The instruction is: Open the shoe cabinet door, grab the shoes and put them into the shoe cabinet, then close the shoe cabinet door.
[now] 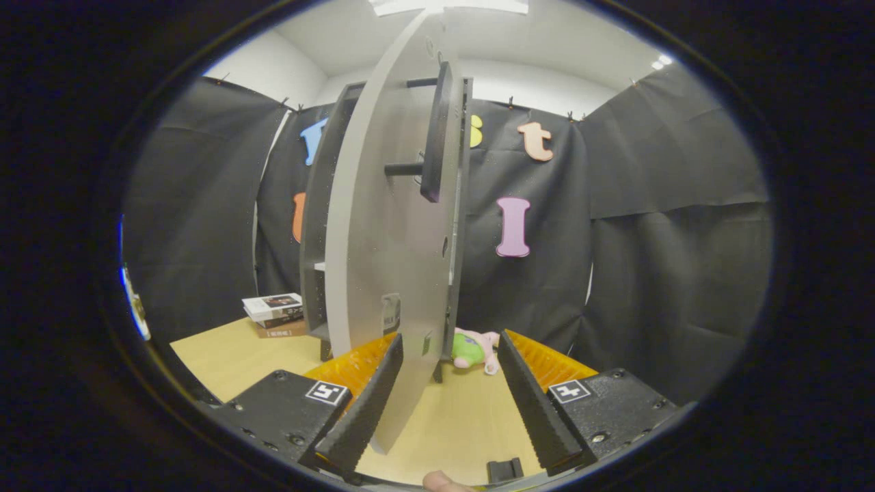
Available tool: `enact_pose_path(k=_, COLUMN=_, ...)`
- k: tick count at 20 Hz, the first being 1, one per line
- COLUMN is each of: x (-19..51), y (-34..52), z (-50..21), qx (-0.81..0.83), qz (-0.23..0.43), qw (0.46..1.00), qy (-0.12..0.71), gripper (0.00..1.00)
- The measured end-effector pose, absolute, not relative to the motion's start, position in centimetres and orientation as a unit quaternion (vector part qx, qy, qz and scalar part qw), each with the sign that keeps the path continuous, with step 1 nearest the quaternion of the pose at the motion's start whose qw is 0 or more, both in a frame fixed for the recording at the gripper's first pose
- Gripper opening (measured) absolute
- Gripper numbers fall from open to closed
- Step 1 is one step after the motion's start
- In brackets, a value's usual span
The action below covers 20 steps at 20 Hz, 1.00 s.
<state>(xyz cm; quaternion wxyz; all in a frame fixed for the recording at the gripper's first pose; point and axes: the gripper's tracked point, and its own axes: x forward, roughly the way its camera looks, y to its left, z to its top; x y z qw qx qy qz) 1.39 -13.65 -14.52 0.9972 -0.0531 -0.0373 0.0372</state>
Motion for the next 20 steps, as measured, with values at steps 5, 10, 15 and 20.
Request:
enact_pose_path(k=5, x=1.7, y=-11.2, z=-14.4, qx=-0.067, qz=0.042, qw=0.996, qy=-0.047, gripper=0.92)
enact_pose_path(k=10, x=2.4, y=-9.2, z=-14.6, qx=-0.055, qz=0.050, qw=0.996, qy=-0.047, gripper=0.92)
enact_pose_path(k=15, x=4.1, y=-6.6, z=-15.9, qx=-0.071, qz=0.035, qw=0.996, qy=-0.036, gripper=0.92)
enact_pose_path(k=20, x=7.4, y=-2.5, z=-17.1, qx=-0.038, qz=0.043, qw=0.998, qy=-0.017, gripper=0.92)
